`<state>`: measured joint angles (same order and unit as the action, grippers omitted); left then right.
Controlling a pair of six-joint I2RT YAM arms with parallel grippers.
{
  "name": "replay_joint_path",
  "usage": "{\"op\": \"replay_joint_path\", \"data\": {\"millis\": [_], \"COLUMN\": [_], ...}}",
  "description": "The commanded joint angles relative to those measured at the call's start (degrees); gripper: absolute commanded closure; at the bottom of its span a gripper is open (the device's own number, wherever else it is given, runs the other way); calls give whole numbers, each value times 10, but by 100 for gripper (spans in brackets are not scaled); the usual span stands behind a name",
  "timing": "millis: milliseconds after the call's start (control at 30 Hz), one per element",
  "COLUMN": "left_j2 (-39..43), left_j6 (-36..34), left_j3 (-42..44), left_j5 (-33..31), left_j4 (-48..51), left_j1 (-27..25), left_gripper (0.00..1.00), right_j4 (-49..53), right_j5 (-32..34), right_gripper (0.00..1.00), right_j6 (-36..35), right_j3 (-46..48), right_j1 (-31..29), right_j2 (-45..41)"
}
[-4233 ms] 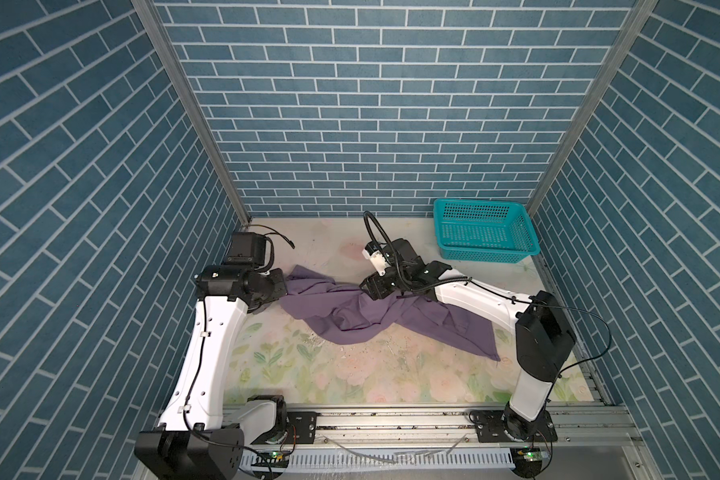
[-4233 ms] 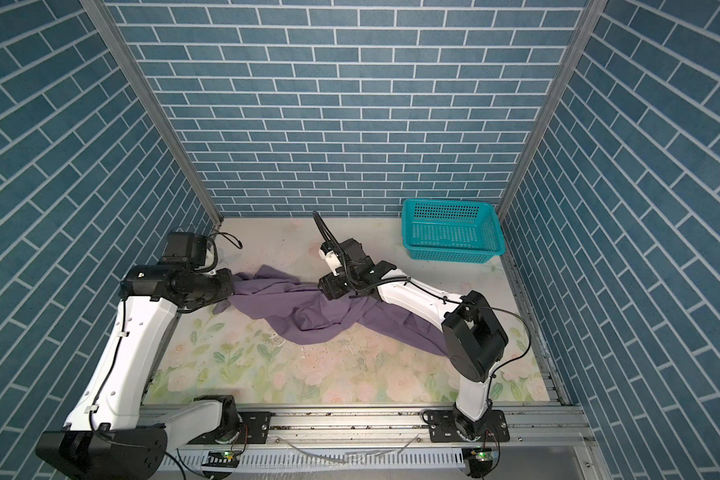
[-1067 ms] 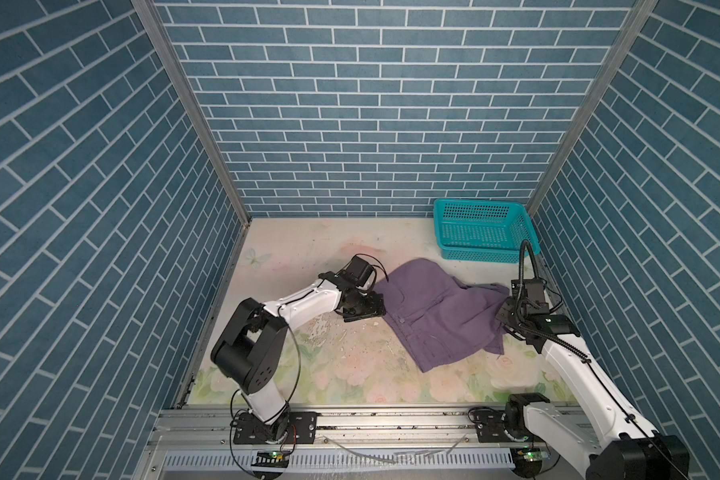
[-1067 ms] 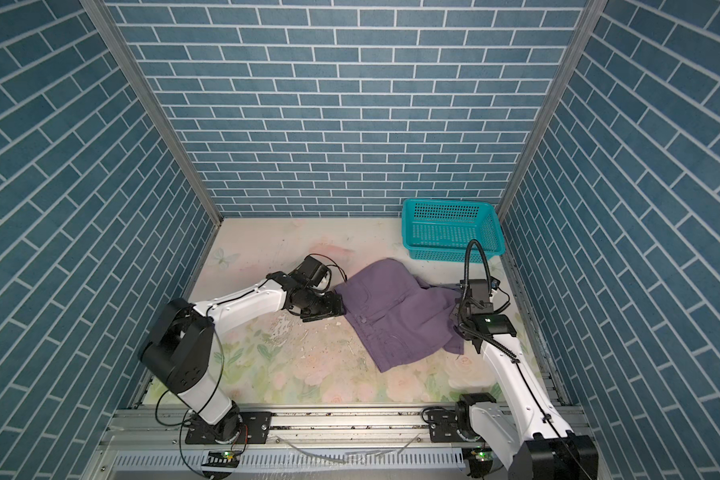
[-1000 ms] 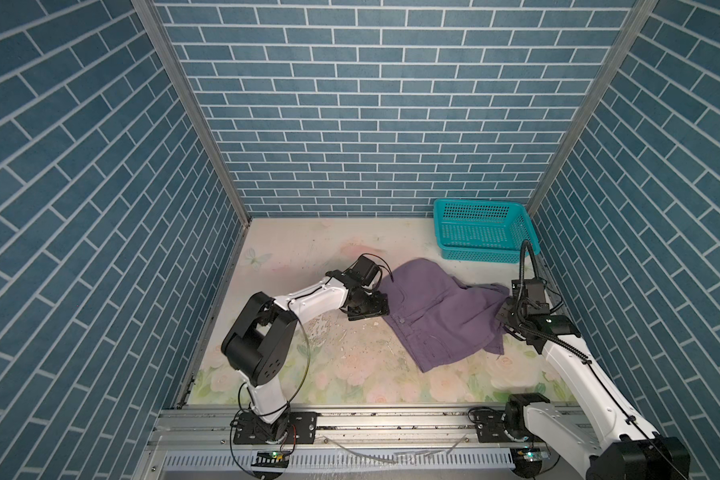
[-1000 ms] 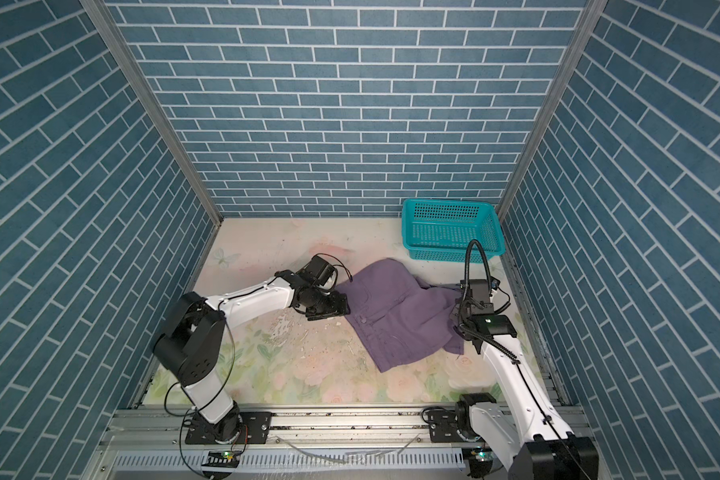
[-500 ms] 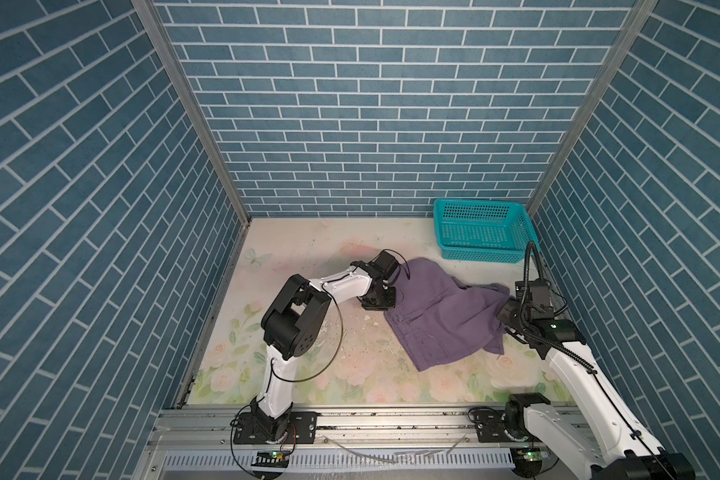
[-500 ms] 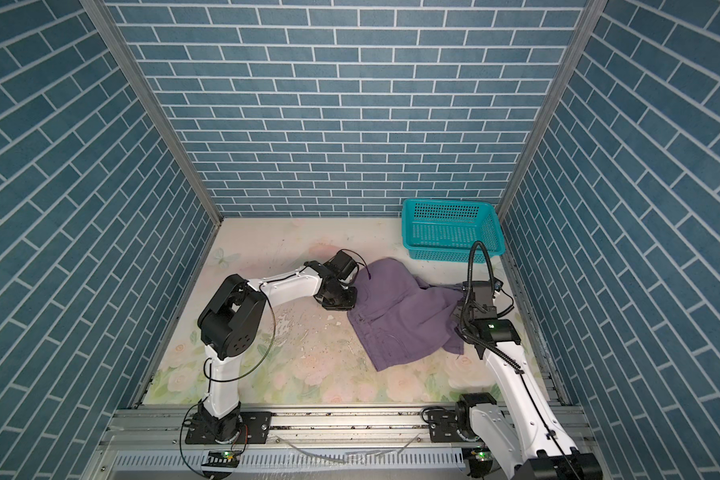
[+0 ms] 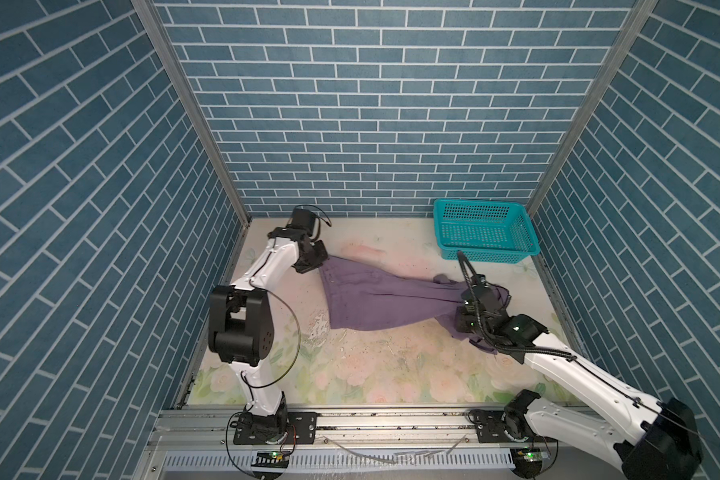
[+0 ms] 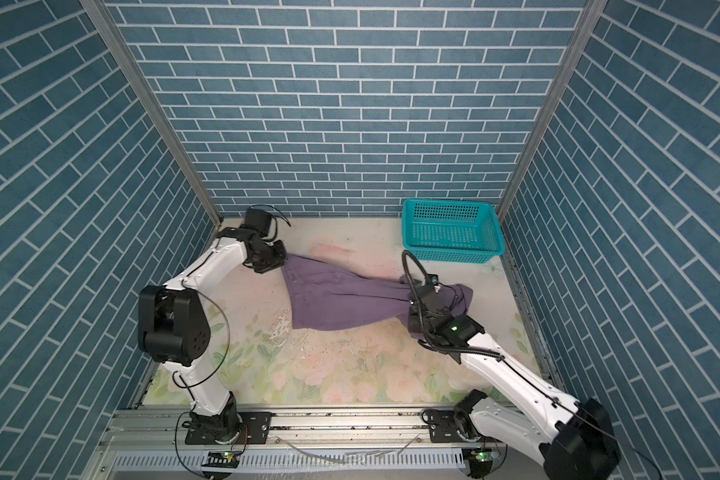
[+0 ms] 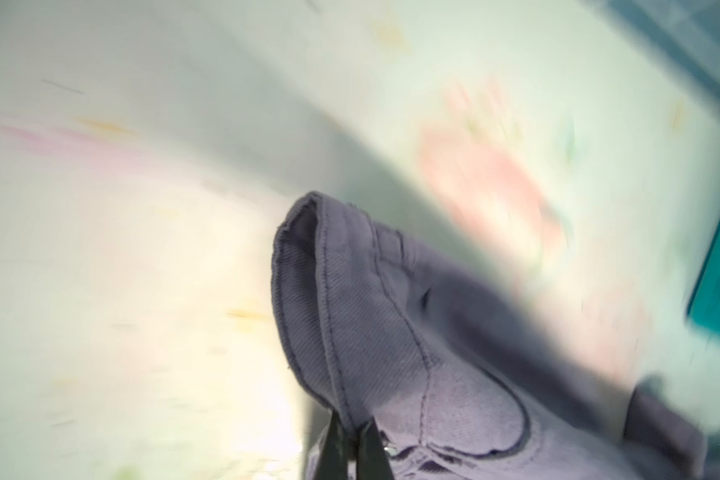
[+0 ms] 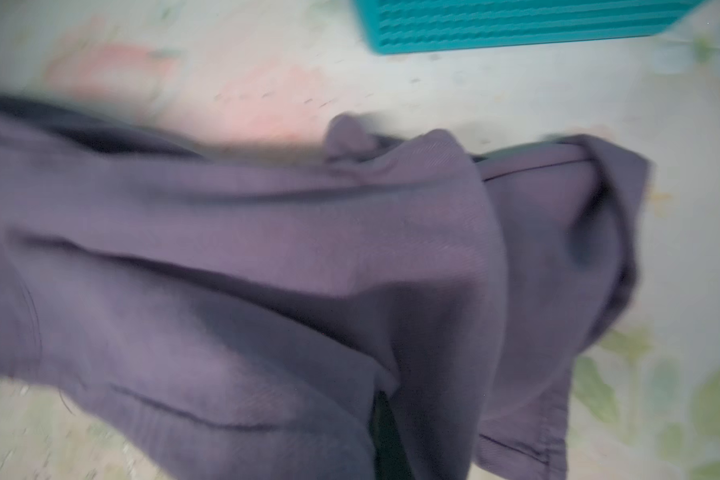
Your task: Fold and stack the trousers
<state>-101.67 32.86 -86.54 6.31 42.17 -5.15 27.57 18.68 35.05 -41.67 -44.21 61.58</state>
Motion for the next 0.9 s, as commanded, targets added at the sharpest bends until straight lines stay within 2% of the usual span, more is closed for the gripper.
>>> {"op": "replay_joint_path", "data": {"millis": [0, 67, 133, 200, 300, 367, 433, 500, 600, 667, 767, 867], "left_j2": [27, 25, 27, 39, 65, 87, 105, 116, 125, 128, 128, 135], "left_j6": [29, 30, 22, 19, 15, 7, -1, -8, -4, 8, 26, 39], "left_j3": [18, 13, 9, 26, 65, 96, 128, 157, 207, 246, 299, 344], "left_j5": [-25, -12, -14, -7, 0, 1, 0, 1, 7, 11, 16, 15], "left_j4": [31, 40, 52, 47, 40, 39, 33, 24, -1, -25, -55, -73], "left_j1": [51, 74, 79, 77, 72, 57, 30, -8, -69, -104, -123, -123], "left_gripper": [87, 55, 43, 38, 36, 36, 35, 35, 37, 41, 45, 45], "right_j4": [-70, -93, -115, -142, -178, -167, -147, -121, -67, -17, 32, 34], "right_j5": [12, -10, -55, -106, -160, -144, -131, -130, -121, -85, -78, -120], "right_gripper": [100, 100, 100, 88, 66, 54, 47, 43, 42, 48, 63, 66], "right_j6": [-31, -42, -43, -37, -18, -21, -24, -22, -16, -19, -20, -10], "right_j3": [-53, -92, -142, -174, -192, -196, -189, -169, -132, -118, -112, -105], "right_j1": [-105, -167, -209, -229, -232, -228, -211, -173, -84, -15, 78, 145], "right_j2": [90, 166, 248, 303, 333, 318, 284, 239, 149, 99, 65, 69]}}
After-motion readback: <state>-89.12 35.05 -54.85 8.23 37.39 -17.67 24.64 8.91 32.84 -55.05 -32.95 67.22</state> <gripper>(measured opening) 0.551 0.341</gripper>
